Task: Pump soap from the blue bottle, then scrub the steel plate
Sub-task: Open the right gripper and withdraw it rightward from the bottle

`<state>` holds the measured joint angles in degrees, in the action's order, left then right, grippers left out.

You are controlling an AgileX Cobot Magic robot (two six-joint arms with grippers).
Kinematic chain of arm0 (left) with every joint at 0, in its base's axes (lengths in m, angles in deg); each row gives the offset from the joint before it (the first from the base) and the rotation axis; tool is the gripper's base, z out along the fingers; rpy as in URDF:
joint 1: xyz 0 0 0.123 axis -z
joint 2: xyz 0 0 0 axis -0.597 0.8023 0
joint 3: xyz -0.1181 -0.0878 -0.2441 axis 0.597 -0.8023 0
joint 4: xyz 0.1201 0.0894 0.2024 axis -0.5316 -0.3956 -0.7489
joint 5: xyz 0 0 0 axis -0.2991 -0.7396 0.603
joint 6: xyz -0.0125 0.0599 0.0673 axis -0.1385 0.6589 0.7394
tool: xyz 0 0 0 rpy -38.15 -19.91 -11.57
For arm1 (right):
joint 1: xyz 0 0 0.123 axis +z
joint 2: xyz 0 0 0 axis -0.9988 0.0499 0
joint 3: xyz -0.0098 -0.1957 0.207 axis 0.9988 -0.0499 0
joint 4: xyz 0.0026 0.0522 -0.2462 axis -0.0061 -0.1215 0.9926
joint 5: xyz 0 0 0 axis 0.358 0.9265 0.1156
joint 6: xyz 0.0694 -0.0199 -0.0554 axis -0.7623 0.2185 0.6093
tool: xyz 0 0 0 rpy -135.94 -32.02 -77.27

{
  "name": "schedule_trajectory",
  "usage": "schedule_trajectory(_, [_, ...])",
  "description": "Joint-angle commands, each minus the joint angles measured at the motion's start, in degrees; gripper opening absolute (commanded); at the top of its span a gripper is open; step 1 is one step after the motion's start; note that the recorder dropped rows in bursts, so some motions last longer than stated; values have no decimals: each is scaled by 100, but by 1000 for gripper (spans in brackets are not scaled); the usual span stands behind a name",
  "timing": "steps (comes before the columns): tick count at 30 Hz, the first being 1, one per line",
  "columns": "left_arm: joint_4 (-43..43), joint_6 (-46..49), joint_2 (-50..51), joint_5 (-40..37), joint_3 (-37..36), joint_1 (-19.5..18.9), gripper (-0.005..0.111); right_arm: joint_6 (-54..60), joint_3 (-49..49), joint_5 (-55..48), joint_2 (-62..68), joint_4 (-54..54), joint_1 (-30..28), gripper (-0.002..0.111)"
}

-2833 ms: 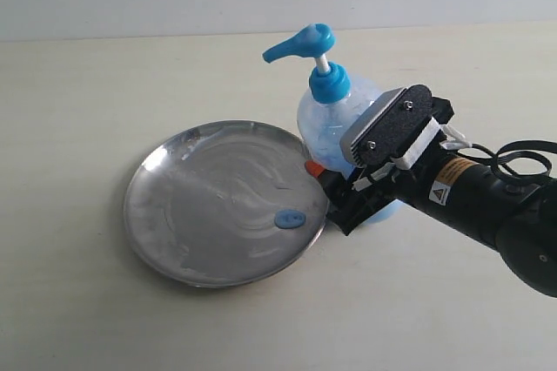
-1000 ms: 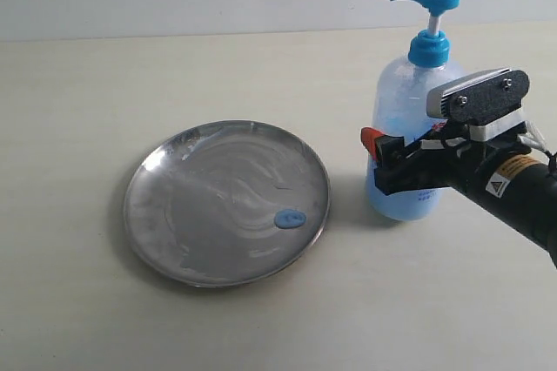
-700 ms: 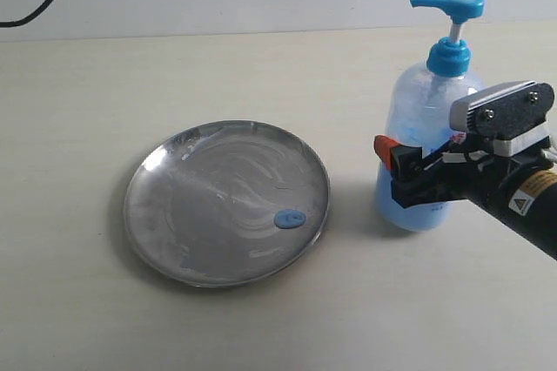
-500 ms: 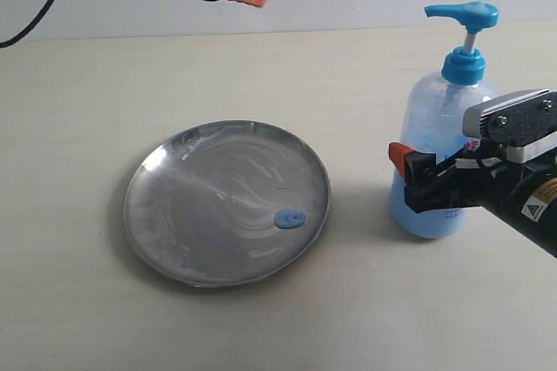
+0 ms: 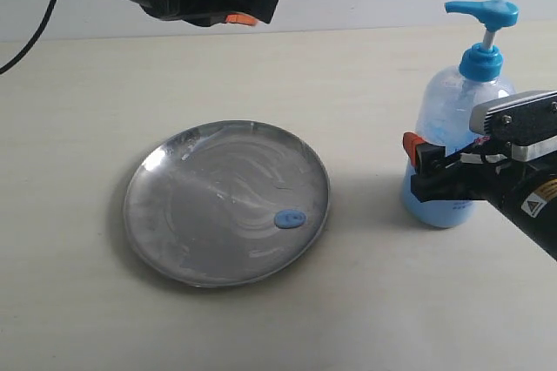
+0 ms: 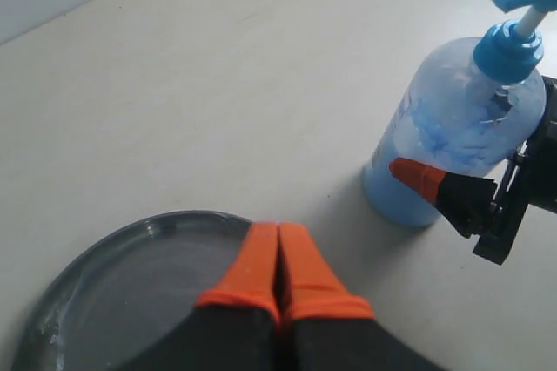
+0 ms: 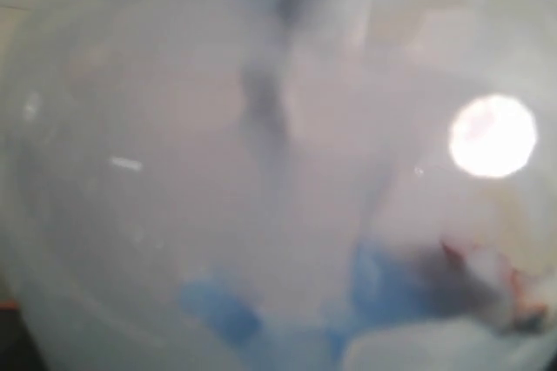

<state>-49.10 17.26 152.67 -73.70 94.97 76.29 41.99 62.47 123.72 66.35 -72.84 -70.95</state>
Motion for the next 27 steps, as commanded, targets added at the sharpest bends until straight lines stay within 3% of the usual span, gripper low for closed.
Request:
schedule_trajectory(1, [43, -26, -57, 102, -13, 30, 0, 105, 39, 59, 27, -58, -35, 5])
schedule_trajectory(3, [70, -26, -57, 129, -13, 30, 0, 116, 39, 59, 27, -38, -35, 21])
schedule_trajectory(7, [84, -26, -57, 150, -13, 30, 0, 116, 39, 59, 27, -38, -35, 84])
schedule_trajectory(9, [123, -26, -57, 138, -13, 30, 0, 209, 39, 59, 27, -51, -35, 105])
schedule_trajectory(27, [196, 2, -57, 138, -13, 30, 0, 196, -188, 59, -389, -122, -35, 104])
